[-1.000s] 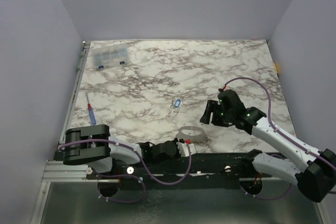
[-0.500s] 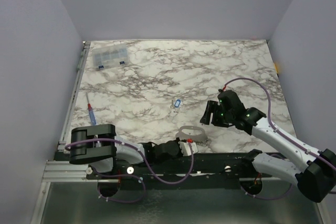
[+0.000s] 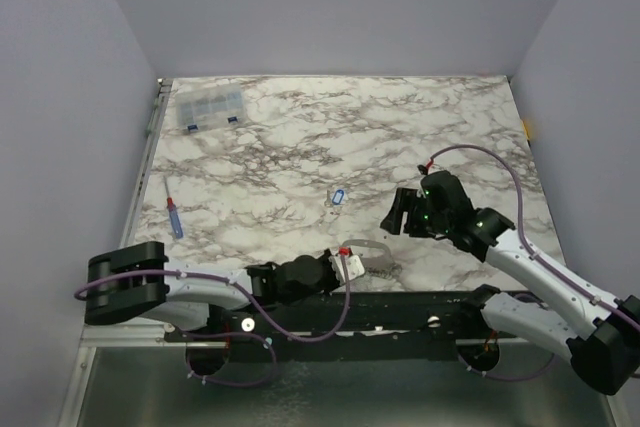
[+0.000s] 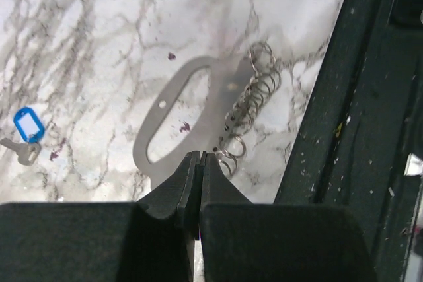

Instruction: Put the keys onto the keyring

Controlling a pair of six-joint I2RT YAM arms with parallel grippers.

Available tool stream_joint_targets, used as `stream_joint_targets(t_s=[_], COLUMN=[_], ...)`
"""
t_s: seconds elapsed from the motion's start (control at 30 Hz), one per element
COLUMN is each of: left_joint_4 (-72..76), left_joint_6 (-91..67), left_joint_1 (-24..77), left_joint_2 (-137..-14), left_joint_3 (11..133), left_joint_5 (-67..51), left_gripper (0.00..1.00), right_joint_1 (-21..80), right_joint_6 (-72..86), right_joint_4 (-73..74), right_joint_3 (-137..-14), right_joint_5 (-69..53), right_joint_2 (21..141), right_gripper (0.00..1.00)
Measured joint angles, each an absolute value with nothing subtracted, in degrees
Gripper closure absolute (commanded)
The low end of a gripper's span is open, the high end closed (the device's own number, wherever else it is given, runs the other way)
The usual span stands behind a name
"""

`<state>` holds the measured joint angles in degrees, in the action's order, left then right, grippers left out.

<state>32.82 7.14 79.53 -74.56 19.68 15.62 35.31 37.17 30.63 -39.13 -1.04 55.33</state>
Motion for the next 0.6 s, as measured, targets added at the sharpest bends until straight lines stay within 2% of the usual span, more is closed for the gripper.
stream_joint_targets(t_s=[0.13, 0.17, 0.2, 0.3, 0.33, 0.47, 0.6], left_joint_4=[31.9, 31.3, 30.9, 29.7, 29.3, 27.2, 22.5], left_joint_6=[5.0, 4.4, 4.1, 2.7, 2.1, -2.5, -7.4], left_joint_1=[76.7, 76.2, 75.9, 75.7, 75.7, 75.7, 74.6], left_joint_2=[-67.8, -66.7, -66.1, -65.6, -66.1, -70.4, -74.1], left_joint_3=[18.9, 18.8, 18.8, 18.8, 18.8, 19.6, 22.2], left_joint_5=[12.4, 12.1, 11.9, 11.9, 12.0, 13.3, 16.0], left_gripper=[1.0, 0.97, 0.89, 0.52, 0.46, 0.37, 0.37], right_joint_1=[35.3, 35.3, 35.3, 35.3, 35.3, 35.3, 35.3], right_joint_6=[35.0, 34.5, 33.9, 32.8, 32.7, 33.1, 34.5], right_joint_4=[28.2, 27.4, 26.5, 24.8, 24.5, 24.1, 25.9], right_joint_3=[-39.1, -39.1, -39.1, -39.1, -39.1, -39.1, -39.6], right_joint_5=[-1.1, -1.1, -1.1, -1.1, -1.1, -1.4, -2.6], right_joint_2=[52.4, 51.8, 51.1, 50.3, 50.3, 51.6, 56.2], right_gripper=[0.31, 0.31, 0.31, 0.3, 0.3, 0.28, 0.27])
